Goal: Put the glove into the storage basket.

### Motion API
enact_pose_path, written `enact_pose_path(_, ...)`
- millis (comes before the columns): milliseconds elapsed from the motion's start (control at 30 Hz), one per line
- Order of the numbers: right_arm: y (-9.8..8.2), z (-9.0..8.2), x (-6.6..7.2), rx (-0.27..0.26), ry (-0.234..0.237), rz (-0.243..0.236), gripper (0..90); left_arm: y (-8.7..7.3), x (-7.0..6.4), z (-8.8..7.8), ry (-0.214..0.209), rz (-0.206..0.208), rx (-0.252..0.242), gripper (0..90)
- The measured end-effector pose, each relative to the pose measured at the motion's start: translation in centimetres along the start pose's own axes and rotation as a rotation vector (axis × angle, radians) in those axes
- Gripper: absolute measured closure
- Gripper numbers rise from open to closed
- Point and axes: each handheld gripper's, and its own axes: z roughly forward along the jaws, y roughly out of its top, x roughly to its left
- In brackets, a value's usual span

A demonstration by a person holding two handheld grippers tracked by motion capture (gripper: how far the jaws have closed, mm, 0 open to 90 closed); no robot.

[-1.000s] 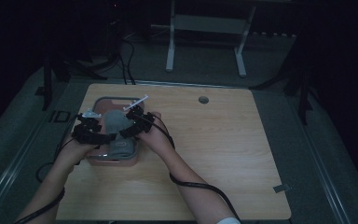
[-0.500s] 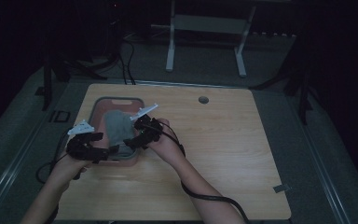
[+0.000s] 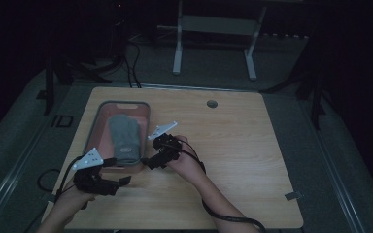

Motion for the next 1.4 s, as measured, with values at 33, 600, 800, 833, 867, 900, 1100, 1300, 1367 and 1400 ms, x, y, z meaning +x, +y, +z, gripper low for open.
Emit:
enact_pose_path(33,-0.2,0.0,0.0,-0.001,0.0,-0.006,17.2,-0.3,-0.3,0.1,-0.001,0.005,0.002,11.4)
enact_pose_path(600,-5.5,2.9,-0.1,0.014,0.066,-0.037,17.0,-4.5,-0.7,2.9,-0.04,0.006,-0.008,11.3)
enact_pose_path(800,-6.8,3.6,-0.4,0.009,0.083,-0.037,16.9,-5.2,-0.3,3.5,-0.028,-0.009,-0.014,11.3)
enact_pose_path(833,-6.9,3.7,-0.4,0.008,0.082,-0.036,16.9,-5.3,-0.3,3.5,-0.023,-0.006,-0.011,11.3)
enact_pose_path(867,-7.0,3.7,-0.4,0.005,0.08,-0.041,16.9,-5.4,-0.3,3.6,-0.022,-0.006,-0.009,11.1)
enact_pose_path(900,-7.1,3.7,-0.5,-0.001,0.08,-0.043,17.0,-5.5,-0.2,3.6,-0.023,-0.008,-0.006,10.8)
enact_pose_path(1100,-7.3,4.0,-0.5,-0.008,0.075,-0.064,16.9,-5.9,-0.1,3.6,-0.007,-0.009,-0.01,10.7)
enact_pose_path(1300,-7.1,4.0,-0.6,-0.003,0.062,-0.069,16.9,-6.1,0.1,3.6,-0.012,-0.009,-0.018,10.7)
enact_pose_path(1367,-7.2,4.0,-0.7,0.0,0.059,-0.065,16.8,-6.1,0.1,3.6,-0.011,-0.017,-0.02,10.7)
enact_pose_path(1400,-7.2,4.0,-0.7,0.001,0.056,-0.066,16.8,-6.1,0.1,3.5,-0.012,-0.019,-0.023,10.7)
